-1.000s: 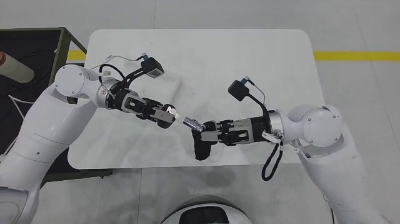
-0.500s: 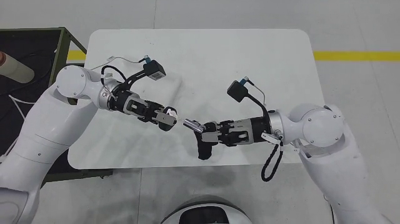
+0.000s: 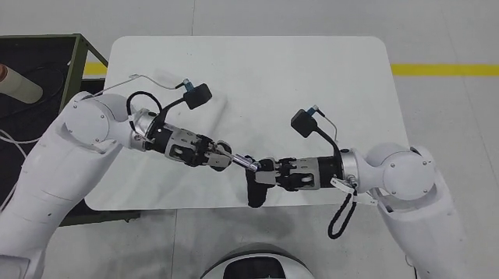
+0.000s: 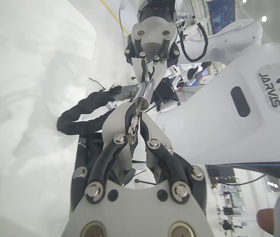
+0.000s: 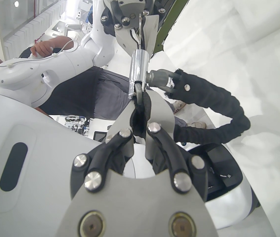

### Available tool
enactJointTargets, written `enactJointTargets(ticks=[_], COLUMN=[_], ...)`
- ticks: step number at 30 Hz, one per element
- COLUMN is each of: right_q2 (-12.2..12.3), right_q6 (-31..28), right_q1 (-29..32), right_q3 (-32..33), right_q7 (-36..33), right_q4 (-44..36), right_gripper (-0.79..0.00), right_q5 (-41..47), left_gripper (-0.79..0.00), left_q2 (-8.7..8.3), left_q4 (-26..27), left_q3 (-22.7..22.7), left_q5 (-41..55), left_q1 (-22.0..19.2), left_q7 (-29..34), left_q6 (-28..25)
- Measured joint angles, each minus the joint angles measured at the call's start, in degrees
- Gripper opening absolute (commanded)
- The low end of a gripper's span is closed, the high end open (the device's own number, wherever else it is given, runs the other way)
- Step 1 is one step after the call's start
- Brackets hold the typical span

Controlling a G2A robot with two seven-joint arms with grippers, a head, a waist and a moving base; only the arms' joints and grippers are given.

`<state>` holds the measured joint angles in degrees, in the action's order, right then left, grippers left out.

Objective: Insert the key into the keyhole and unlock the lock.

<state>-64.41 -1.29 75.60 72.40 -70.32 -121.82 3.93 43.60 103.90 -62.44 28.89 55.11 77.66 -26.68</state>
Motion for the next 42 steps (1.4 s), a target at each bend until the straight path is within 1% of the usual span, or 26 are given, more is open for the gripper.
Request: enactJointTargets(ticks=[5,9,11,14,15,17,20,22,24,26,27,29,30,32,35,37,38,42], right_q2=[0.1,0.2,0.3,0.4,0.5,0.6,0.6,0.7,0.7,0.7,0.7,0.7,0.7,0.7,0.8,0.8,0.8,0.8], right_q6=[0.2,0.2,0.5,0.6,0.6,0.5,0.4,0.4,0.4,0.4,0.4,0.4,0.6,1.1,2.1,2.8,2.9,3.4], right_q1=[-0.4,-0.6,-0.6,-0.6,-0.6,-0.5,-0.2,-0.2,-0.2,-0.2,-0.2,0.1,1.2,2.3,1.8,1.1,0.8,-0.3], right_q3=[-0.1,0.2,0.2,0.7,1.0,1.4,1.7,1.7,1.7,1.7,1.7,1.6,1.5,1.8,2.0,1.7,1.6,1.1], right_q7=[0.0,-0.2,0.1,0.1,0.1,0.0,0.2,0.3,0.2,0.2,0.2,0.5,1.3,1.9,0.9,-0.1,-0.4,-1.3], right_q4=[0.0,0.1,0.1,0.1,0.1,0.2,0.5,0.6,0.6,0.6,0.6,0.3,-0.2,-0.5,0.6,1.3,1.5,2.7], right_gripper=[-0.785,-0.785,-0.785,-0.785,-0.785,-0.785,-0.785,-0.785,-0.785,-0.785,-0.785,-0.785,-0.785,-0.785,-0.785,-0.785,-0.785,-0.785], right_q5=[0.2,0.3,0.1,0.3,0.6,1.0,2.4,3.0,3.0,3.0,3.0,3.1,3.6,4.6,7.2,8.5,9.1,11.4], left_gripper=[-0.785,-0.785,-0.785,-0.785,-0.536,0.000,0.000,0.000,0.000,0.000,0.000,0.000,0.000,0.000,0.000,-0.283,-0.406,-0.459], left_q2=[-0.61,-1.56,-2.06,-2.74,-3.02,-3.44,-4.05,-4.33,-4.43,-4.42,-4.42,-4.42,-4.38,-4.23,-4.17,-4.18,-4.20,-4.39], left_q4=[3.2,4.5,4.2,2.9,2.4,1.7,0.2,-1.4,-2.8,-2.9,-2.8,-2.8,-2.7,-1.3,-0.4,0.1,0.3,1.2], left_q3=[-0.2,0.2,0.5,0.9,1.0,1.4,2.0,2.5,2.8,2.8,2.8,2.8,2.8,2.6,0.9,-0.1,-0.4,-1.8], left_q5=[-7.1,-11.7,-13.5,-13.7,-13.1,-11.9,-8.6,-3.9,3.6,7.4,7.5,4.5,2.9,3.6,3.9,3.2,3.1,2.7], left_q1=[1.5,2.5,2.9,3.2,3.2,3.2,3.2,3.1,3.1,3.1,3.1,3.1,3.2,4.4,6.1,6.6,6.7,7.3], left_q7=[-5.1,-9.8,-12.0,-13.5,-13.8,-13.9,-14.0,-14.1,-13.5,-13.5,-13.5,-13.5,-13.6,-15.0,-16.5,-16.8,-16.8,-16.6], left_q6=[-5.1,-9.8,-12.0,-13.5,-13.8,-13.9,-14.0,-14.1,-13.5,-13.4,-13.4,-13.4,-13.4,-13.8,-16.3,-16.8,-16.8,-16.5])
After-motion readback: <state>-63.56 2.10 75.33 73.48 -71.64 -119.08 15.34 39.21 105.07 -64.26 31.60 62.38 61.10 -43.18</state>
